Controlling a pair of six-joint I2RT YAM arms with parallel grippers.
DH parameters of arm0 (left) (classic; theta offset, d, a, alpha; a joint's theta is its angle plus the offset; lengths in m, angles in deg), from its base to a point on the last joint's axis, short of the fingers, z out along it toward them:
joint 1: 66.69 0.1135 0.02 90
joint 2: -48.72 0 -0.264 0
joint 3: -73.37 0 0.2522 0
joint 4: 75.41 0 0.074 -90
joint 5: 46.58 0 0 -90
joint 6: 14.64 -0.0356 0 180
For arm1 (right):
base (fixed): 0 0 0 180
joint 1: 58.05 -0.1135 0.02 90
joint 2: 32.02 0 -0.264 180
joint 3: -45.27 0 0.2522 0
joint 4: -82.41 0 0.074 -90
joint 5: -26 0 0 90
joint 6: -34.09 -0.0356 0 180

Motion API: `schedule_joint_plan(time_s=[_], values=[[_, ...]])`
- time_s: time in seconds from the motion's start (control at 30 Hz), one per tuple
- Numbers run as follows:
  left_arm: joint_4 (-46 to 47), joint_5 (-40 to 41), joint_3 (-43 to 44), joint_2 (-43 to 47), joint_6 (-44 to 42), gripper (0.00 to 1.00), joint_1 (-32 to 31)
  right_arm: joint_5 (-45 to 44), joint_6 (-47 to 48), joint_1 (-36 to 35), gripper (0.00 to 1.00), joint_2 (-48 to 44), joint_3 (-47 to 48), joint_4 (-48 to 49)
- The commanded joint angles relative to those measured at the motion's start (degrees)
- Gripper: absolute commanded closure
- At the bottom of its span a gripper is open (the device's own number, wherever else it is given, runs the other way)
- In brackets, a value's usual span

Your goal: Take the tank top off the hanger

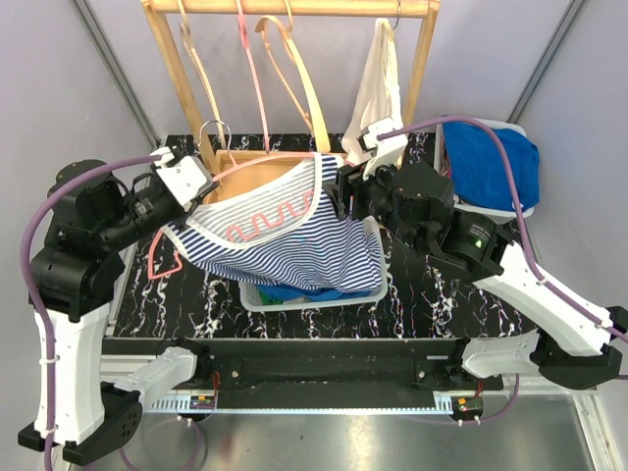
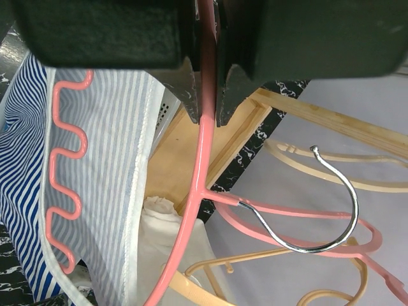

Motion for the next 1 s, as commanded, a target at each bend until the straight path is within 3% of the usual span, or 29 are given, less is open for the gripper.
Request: schedule_joint_plan(time_s=[0.0, 0.47, 0.6, 0.63, 0.67, 0.8, 0.97], values=[[5.2, 0.7, 2.6, -0.6, -0.6, 1.00, 0.1, -0.9, -1.4, -0.2, 0.39, -0.9, 0.1, 3.3], [6.6, -0.2, 1.9, -1.5, 1.2, 1.00, 0.0, 2.6, -2.4, 0.1, 0.63, 3.4, 2.0, 6.9], [7.9, -0.2, 1.4, -2.3, 3.0, 1.00, 0.0, 2.0, -1.7, 0.3, 0.85, 3.6, 3.4, 7.2], [8.4, -0.2, 1.3, -2.3, 3.5, 1.00, 0.0, 1.2, -1.4, 0.2, 0.97, 3.4, 3.5, 7.3], [8.5, -0.2, 0.9, -2.5, 3.7, 1.00, 0.0, 0.0, -1.0, 0.4, 1.00, 2.4, 3.6, 7.4], [8.7, 0.0, 0.5, -2.8, 3.8, 1.00, 0.0, -5.5, 1.2, 2.1, 1.00, -2.0, 2.1, 7.2], [8.7, 0.1, 0.2, -3.2, 3.7, 1.00, 0.0, -5.5, 0.4, 10.1, 1.00, -8.5, -2.0, 7.0]])
